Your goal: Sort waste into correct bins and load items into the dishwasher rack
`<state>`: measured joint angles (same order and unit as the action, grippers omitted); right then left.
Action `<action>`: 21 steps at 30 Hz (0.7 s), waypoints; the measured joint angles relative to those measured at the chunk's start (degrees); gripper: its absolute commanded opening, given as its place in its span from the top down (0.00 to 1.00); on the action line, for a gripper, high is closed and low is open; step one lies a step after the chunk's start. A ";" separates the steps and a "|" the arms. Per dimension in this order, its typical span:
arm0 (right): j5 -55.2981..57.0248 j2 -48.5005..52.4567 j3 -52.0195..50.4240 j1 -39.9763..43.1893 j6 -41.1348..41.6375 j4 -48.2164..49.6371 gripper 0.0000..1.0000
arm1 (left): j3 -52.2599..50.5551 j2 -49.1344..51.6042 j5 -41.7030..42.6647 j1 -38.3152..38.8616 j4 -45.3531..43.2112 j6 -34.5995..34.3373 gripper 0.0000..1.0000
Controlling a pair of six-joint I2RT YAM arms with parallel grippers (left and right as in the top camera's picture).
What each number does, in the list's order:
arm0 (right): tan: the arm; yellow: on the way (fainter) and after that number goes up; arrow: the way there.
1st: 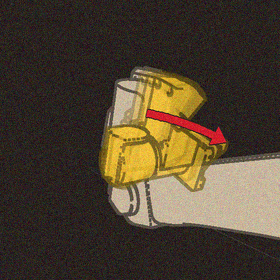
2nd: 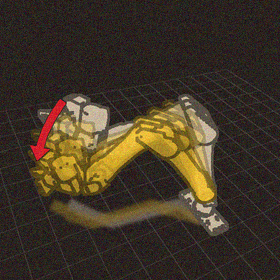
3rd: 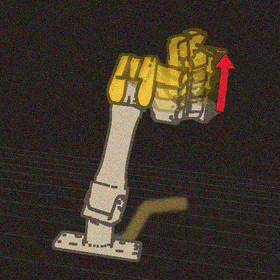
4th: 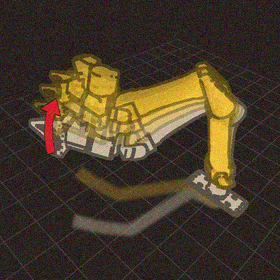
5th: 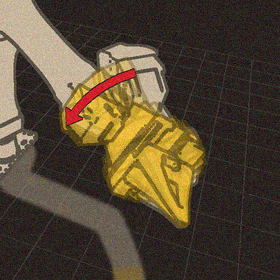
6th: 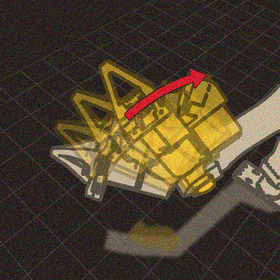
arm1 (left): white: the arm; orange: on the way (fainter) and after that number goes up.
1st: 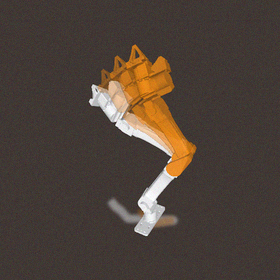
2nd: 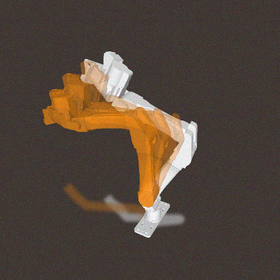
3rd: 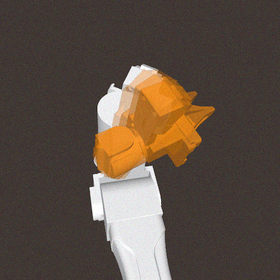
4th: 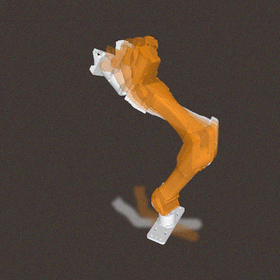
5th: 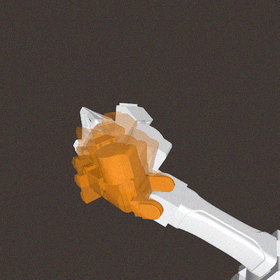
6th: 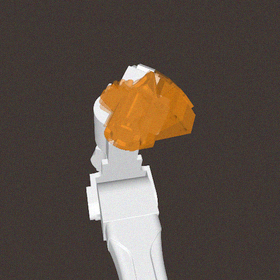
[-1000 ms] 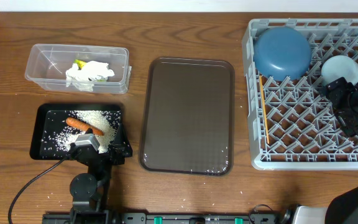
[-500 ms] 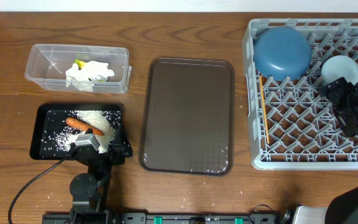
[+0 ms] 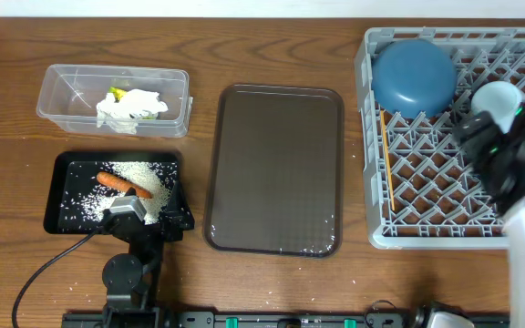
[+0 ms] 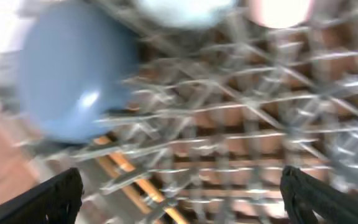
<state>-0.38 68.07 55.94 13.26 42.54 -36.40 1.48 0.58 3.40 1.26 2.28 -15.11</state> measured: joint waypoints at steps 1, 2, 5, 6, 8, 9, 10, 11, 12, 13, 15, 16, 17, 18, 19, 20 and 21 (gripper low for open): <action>-0.09 -2.80 -2.58 -1.40 0.02 2.36 0.01 | 0.00 0.00 -0.02 0.00 0.00 -0.07 0.00; -0.07 -5.95 -5.81 -2.99 0.00 6.19 0.01 | 0.00 0.00 0.00 0.00 0.00 -0.09 0.00; 0.13 -14.14 -15.34 -6.54 -1.57 17.59 0.01 | 0.00 0.00 -0.02 0.00 0.00 -0.11 0.00; 0.31 -16.65 -18.62 -7.72 -2.86 21.55 0.01 | 0.00 0.00 -0.02 0.00 0.00 -0.11 0.00; 0.39 -20.76 -23.67 -9.70 -5.68 26.34 0.01 | 0.00 0.00 -0.02 0.00 0.00 -0.11 0.00; 0.31 -23.04 -26.14 -10.47 -7.37 27.87 0.01 | 0.00 0.00 -0.02 0.00 0.00 -0.11 0.00; 0.39 -25.59 -28.65 -11.39 -9.14 28.89 0.01 | 0.00 0.00 -0.02 0.00 0.00 -0.13 0.00; 0.28 -28.26 -30.97 -11.82 -10.64 29.57 0.01 | 0.00 0.00 -0.04 0.00 0.00 -0.13 0.00; 0.39 -30.42 -32.70 -12.13 -11.69 29.88 0.01 | 0.00 0.00 -0.04 0.00 0.00 -0.11 0.00; 0.39 -33.92 -35.26 -12.39 -13.00 30.34 0.01 | 0.00 0.00 -0.07 0.00 0.00 -0.13 0.00; 0.39 -37.97 -37.94 -12.52 -14.23 31.06 0.01 | 0.00 0.00 -0.20 0.00 -0.02 -0.13 0.00; 0.42 -40.26 -39.32 -12.55 -14.86 31.26 0.00 | 0.00 0.02 -0.20 0.00 0.02 -0.11 0.00; 0.42 -42.12 -40.39 -12.55 -15.39 31.54 0.01 | 0.00 0.00 -0.20 0.00 0.00 -0.11 0.00; 0.44 -44.61 -41.62 -12.55 -16.13 31.65 0.01 | 0.00 0.00 -0.20 0.00 0.00 -0.11 0.00; 0.42 -46.71 -42.62 -12.55 -16.70 31.65 0.01 | 0.00 0.02 -0.22 0.00 0.00 -0.11 0.00; 0.44 -48.41 -43.47 -12.57 -17.27 31.69 0.01 | 0.00 0.00 -0.22 0.00 0.00 -0.11 0.00; 0.44 -50.66 -44.54 -12.70 -17.99 31.69 0.01 | 0.00 0.00 -0.22 0.00 0.00 -0.11 0.00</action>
<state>0.05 17.41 11.40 0.56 24.56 -4.71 1.48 0.58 3.18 1.26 2.28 -15.22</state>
